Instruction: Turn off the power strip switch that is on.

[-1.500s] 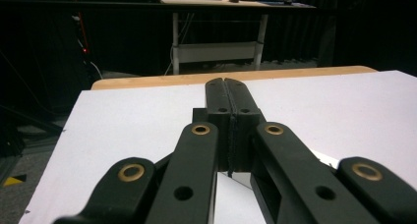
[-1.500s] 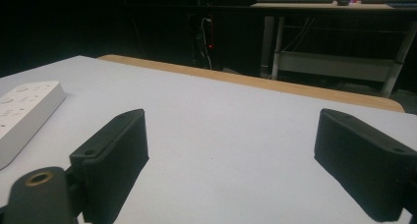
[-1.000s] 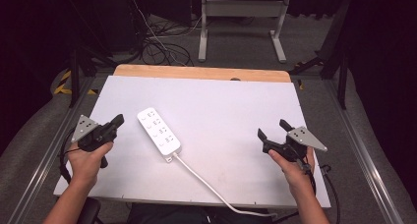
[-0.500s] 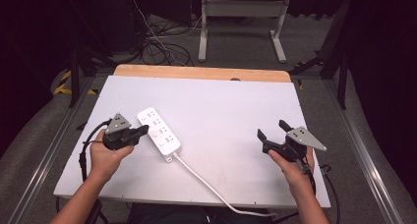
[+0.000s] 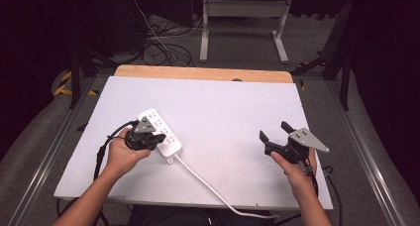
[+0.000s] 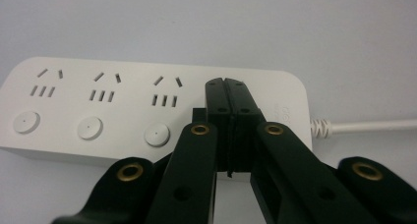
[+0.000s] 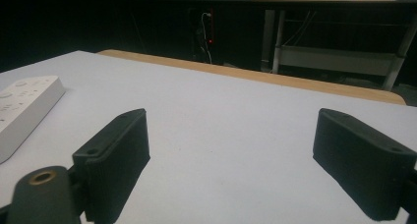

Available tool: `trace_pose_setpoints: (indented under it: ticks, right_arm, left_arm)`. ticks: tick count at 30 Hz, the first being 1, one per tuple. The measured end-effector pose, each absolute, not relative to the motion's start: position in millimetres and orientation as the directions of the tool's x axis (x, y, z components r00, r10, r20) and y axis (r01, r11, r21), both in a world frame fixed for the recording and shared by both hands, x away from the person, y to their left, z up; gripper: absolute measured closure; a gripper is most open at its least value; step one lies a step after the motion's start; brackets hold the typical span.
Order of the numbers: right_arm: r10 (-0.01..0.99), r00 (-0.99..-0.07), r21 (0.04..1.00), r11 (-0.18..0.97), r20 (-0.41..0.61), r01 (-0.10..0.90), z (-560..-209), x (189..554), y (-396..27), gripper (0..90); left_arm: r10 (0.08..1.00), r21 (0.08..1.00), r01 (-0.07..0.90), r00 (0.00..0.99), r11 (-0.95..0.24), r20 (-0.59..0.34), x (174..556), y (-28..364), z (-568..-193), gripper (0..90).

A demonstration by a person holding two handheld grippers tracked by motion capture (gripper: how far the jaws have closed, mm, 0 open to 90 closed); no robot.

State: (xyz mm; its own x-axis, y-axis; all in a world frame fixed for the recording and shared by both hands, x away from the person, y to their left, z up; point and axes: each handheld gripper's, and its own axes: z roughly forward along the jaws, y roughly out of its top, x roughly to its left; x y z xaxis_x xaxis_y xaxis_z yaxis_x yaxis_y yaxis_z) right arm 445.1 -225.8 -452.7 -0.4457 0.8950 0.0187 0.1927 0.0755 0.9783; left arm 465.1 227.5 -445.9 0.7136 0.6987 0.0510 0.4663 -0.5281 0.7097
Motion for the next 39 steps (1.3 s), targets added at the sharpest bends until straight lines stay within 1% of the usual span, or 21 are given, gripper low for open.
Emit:
trace_pose_setpoints:
  ticks: [9,14,19,25,39]
  right_arm:
    - [0.893,-0.449,0.977,0.083,0.015,0.198,-453.5,446.0,-224.1,14.3]
    - [0.894,-0.447,0.977,0.079,0.018,0.199,-453.5,446.2,-224.4,14.2]
    - [0.893,-0.449,0.977,0.080,0.017,0.196,-453.0,445.4,-224.2,14.3]
    - [0.893,-0.450,0.978,0.077,0.020,0.196,-452.7,444.8,-224.2,14.3]
    - [0.893,-0.449,0.977,0.079,0.018,0.196,-452.7,444.7,-223.9,14.3]
  left_arm:
    - [0.680,0.670,0.482,0.732,-0.564,0.046,467.4,225.3,-452.4,88.9]
    - [0.687,0.674,0.495,0.727,-0.548,0.025,468.4,226.4,-455.1,89.2]
    - [0.686,0.670,0.488,0.726,-0.560,0.045,466.7,224.3,-456.1,89.9]
    - [0.704,0.672,0.512,0.710,-0.535,0.020,467.2,225.6,-456.1,90.0]
    - [0.711,0.664,0.522,0.703,-0.535,0.021,466.0,223.7,-455.5,90.0]
